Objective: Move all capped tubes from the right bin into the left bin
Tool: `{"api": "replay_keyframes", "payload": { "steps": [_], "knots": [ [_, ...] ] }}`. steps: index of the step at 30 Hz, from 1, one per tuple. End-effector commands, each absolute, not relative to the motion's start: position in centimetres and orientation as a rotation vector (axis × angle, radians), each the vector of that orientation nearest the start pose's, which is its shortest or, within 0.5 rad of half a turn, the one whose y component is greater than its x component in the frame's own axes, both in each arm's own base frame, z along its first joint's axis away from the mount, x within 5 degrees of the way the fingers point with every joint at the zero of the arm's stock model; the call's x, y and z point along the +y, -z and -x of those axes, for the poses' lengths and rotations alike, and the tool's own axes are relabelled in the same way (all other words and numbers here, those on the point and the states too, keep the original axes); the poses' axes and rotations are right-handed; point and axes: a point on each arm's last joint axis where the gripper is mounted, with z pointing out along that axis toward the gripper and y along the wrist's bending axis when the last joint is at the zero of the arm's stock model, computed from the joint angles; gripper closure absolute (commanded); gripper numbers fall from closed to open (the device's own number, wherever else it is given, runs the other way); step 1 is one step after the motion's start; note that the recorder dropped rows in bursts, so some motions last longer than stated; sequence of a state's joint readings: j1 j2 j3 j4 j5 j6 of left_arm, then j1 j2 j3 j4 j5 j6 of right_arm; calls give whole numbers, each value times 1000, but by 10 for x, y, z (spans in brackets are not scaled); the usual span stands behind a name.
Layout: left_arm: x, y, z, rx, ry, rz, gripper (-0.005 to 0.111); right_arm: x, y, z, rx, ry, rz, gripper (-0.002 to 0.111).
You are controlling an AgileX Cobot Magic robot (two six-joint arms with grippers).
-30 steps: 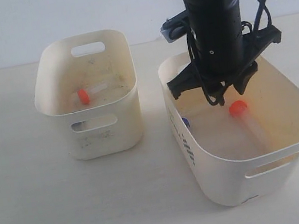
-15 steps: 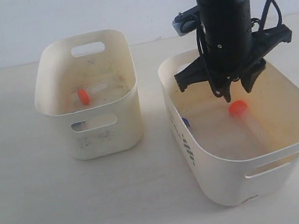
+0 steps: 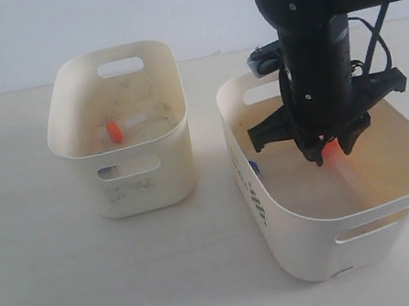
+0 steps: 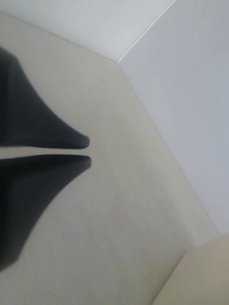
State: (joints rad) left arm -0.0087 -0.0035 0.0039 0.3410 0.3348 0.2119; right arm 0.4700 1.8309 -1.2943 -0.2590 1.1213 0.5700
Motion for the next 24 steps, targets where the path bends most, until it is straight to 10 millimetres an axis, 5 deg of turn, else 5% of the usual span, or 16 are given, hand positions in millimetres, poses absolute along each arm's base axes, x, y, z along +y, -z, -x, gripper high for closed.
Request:
{"api": "replay_keyframes", "payload": {
  "steps": [1, 24],
  "knots": [
    [9, -185, -54, 1772, -468, -411, 103, 140, -209, -321, 2973, 256, -11, 72],
    [9, -185, -54, 1772, -468, -411, 103, 143, -209, -327, 2906, 208, -4, 72]
  ]
}}
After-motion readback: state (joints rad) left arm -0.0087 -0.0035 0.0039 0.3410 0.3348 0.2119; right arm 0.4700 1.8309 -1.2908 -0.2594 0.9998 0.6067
